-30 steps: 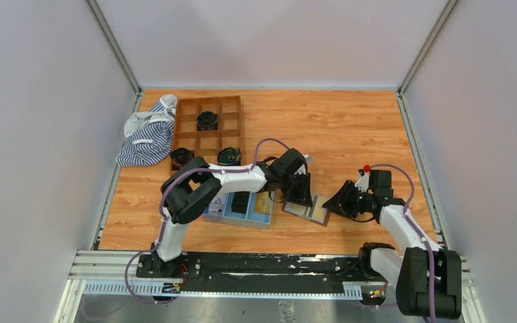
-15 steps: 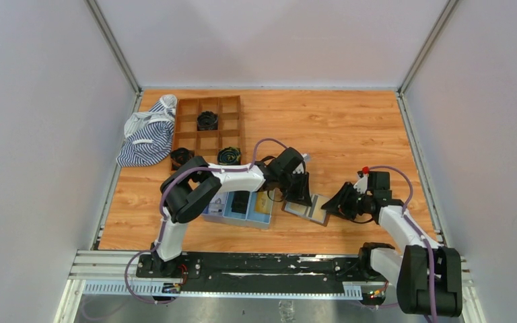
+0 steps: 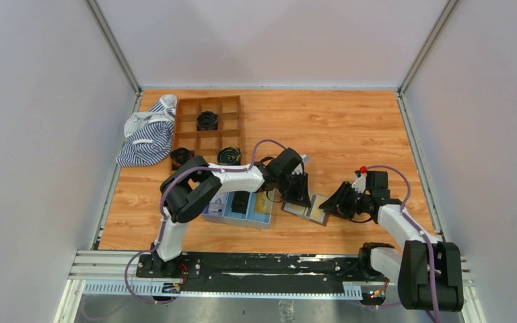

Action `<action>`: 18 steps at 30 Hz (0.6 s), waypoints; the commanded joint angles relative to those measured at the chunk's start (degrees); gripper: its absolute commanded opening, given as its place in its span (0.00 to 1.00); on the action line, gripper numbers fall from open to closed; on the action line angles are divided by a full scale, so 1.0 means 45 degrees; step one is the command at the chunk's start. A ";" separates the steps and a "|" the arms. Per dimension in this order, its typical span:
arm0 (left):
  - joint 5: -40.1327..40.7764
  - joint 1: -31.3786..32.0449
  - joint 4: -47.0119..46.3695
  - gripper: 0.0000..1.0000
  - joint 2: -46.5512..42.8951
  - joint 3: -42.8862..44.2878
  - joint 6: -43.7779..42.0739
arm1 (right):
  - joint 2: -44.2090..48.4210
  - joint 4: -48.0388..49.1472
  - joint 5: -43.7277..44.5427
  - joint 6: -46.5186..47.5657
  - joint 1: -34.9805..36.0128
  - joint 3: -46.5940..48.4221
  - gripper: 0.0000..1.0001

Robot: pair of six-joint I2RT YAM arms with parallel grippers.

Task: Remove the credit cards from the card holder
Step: Remove the credit card from the card holder.

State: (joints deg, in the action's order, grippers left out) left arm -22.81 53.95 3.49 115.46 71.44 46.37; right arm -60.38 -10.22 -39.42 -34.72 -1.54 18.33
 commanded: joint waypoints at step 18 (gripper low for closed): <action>-0.0355 -0.0388 -0.0442 0.23 0.0206 -0.0442 0.0198 | 0.0728 -0.0289 0.0254 -0.0180 0.0232 -0.0127 0.34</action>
State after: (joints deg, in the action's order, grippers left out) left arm -23.46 52.60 2.61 115.46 70.28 46.96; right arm -58.24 -10.33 -39.22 -35.53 -1.52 18.31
